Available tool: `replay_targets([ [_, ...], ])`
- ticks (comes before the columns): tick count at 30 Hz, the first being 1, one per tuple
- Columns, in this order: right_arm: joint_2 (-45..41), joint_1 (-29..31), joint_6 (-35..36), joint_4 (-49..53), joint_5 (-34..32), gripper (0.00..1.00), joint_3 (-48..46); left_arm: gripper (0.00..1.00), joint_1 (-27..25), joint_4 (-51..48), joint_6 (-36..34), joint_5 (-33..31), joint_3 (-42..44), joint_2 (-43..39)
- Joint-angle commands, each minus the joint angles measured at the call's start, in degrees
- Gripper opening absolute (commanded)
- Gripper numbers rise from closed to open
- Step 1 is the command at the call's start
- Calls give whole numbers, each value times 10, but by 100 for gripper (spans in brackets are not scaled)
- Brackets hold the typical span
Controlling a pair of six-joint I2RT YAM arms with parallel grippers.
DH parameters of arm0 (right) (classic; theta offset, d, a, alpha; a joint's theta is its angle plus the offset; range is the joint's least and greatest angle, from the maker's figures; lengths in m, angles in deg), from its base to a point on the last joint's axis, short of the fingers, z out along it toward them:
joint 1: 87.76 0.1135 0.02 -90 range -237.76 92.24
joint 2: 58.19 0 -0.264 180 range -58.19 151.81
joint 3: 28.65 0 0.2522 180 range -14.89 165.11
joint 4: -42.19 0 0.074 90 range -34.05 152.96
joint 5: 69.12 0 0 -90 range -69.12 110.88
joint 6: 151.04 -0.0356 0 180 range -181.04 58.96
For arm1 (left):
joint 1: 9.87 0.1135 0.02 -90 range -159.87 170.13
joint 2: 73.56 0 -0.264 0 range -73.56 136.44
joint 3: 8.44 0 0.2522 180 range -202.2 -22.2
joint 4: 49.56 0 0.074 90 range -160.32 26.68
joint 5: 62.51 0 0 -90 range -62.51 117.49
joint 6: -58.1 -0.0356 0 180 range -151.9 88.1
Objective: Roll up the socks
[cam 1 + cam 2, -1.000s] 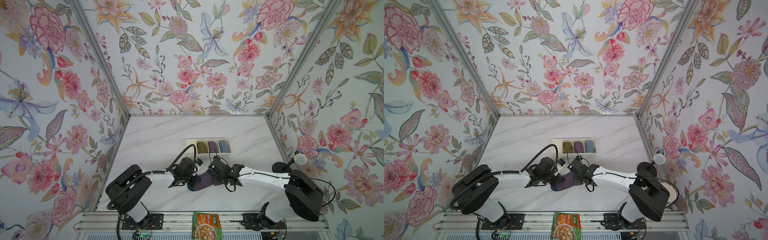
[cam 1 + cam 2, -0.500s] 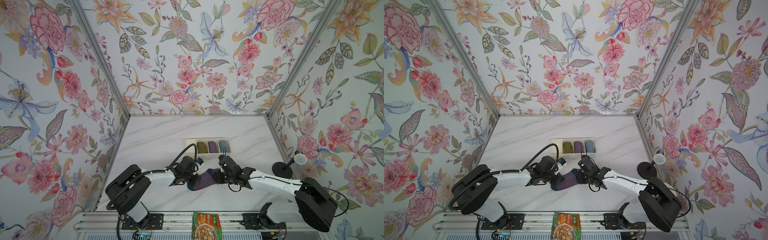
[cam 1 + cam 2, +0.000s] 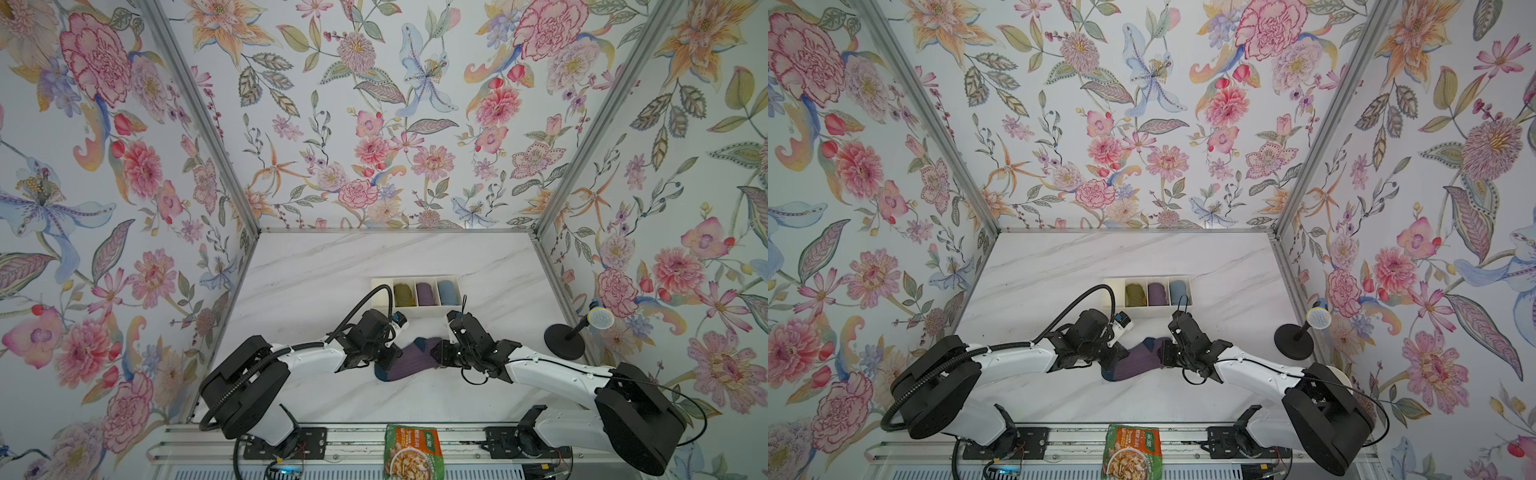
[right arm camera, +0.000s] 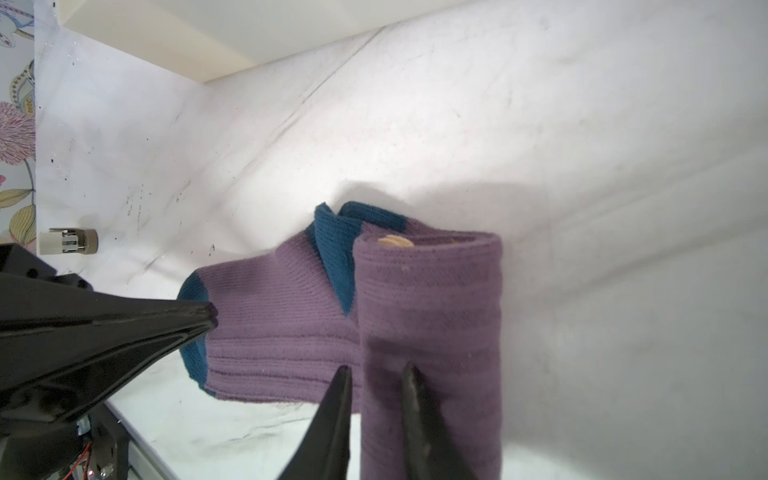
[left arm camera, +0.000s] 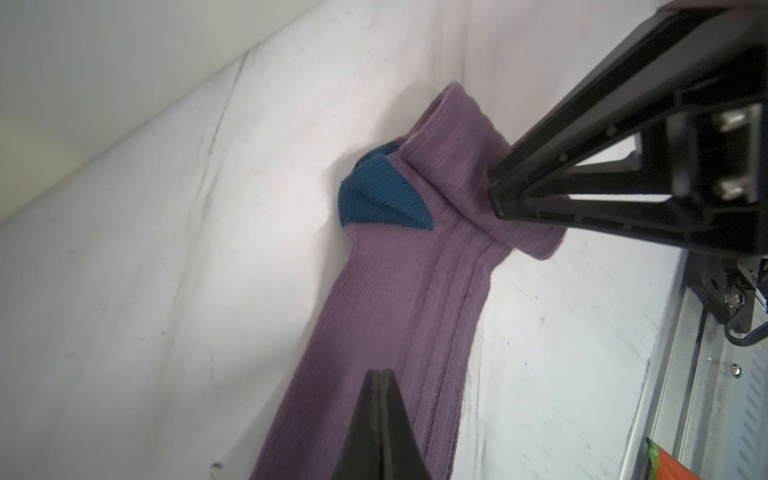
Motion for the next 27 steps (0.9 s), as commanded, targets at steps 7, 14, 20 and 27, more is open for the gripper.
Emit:
replay_targets([
  [7,-9,-27,-36,-40,31,10,-37,0,-21,0,-26,-14,-49,-9],
  [14,-14,-37,-48,-52,36,3,-51,0,-49,10,-32,-6,-97,49],
  [20,-23,-41,-50,-55,38,2,-60,0,-67,12,-37,4,-134,95],
  [27,-29,-41,-49,-54,41,2,-67,0,-78,16,-37,13,-161,123],
])
